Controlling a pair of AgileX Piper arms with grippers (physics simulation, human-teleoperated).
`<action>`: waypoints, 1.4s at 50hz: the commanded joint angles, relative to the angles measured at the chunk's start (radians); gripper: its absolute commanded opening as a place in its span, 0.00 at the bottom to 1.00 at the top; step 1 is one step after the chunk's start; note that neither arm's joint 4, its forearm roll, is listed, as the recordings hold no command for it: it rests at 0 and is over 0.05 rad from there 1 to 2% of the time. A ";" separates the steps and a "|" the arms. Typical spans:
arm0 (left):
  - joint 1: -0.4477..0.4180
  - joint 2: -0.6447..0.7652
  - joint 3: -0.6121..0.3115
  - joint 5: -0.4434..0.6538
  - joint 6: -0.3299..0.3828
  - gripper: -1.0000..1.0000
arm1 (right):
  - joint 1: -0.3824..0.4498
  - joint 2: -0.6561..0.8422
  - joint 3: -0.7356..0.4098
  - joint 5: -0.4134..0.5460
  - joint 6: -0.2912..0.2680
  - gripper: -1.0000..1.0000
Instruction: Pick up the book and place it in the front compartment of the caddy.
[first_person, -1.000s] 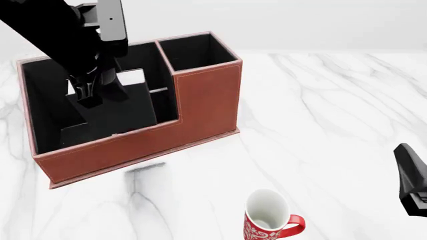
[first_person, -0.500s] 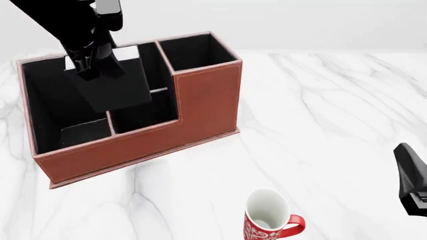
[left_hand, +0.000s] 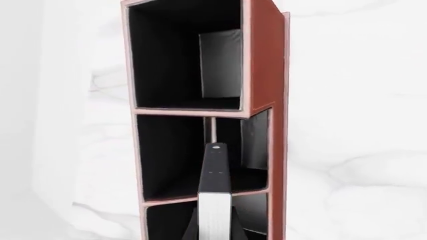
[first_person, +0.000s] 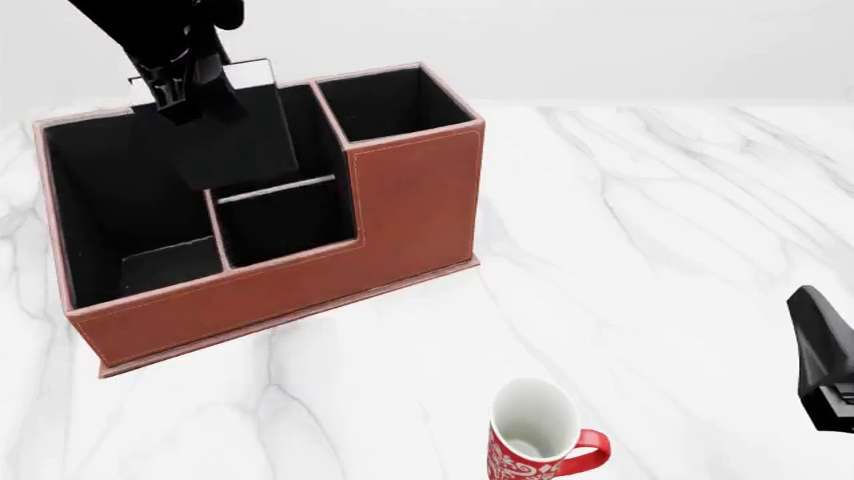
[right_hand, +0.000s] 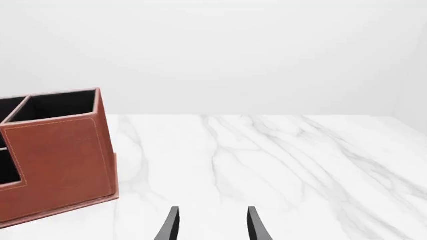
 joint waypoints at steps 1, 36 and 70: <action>0.010 0.037 -0.066 0.000 0.028 0.00 | 0.000 -0.002 0.000 0.002 0.000 1.00; 0.048 0.174 -0.196 0.000 0.044 0.00 | 0.000 -0.027 0.000 0.026 0.000 1.00; 0.073 0.286 -0.268 0.000 0.000 0.00 | 0.000 -0.027 0.001 0.027 0.001 1.00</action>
